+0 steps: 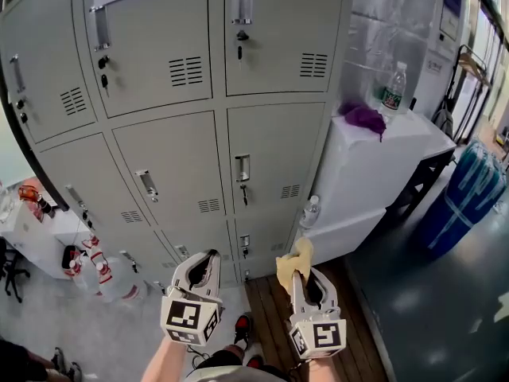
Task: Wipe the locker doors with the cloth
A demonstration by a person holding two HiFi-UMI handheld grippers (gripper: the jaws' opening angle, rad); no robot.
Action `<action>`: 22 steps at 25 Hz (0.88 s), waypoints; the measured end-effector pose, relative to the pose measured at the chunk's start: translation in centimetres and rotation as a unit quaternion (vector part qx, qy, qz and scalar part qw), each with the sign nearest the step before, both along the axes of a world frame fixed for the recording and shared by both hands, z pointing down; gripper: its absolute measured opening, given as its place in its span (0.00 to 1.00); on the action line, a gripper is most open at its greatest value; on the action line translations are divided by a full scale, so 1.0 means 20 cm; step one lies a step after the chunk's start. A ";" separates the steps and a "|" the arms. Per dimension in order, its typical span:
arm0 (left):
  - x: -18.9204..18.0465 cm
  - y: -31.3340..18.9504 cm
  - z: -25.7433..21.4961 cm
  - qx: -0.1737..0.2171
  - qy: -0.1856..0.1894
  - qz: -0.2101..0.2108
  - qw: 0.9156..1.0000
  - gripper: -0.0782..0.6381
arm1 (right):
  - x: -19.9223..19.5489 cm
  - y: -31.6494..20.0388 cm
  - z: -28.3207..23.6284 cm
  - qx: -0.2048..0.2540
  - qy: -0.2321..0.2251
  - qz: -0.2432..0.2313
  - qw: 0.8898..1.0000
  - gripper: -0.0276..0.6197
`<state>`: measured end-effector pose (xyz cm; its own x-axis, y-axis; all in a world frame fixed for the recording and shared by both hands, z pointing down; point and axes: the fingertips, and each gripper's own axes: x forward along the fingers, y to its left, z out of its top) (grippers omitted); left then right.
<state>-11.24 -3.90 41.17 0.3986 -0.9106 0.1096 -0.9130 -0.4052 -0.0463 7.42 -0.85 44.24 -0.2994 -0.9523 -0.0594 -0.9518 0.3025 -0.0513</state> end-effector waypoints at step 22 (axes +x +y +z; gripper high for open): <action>-0.07 -0.84 -0.12 0.009 -0.004 -0.020 1.000 0.14 | -0.27 -0.92 -0.47 0.078 -0.006 -0.098 0.992 0.15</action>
<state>-12.72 -20.68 38.86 0.3605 -0.9277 0.0964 -0.9283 -0.3670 -0.0601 1.98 -19.16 34.76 -0.4764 -0.8546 -0.2065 -0.8735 0.4869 -0.0001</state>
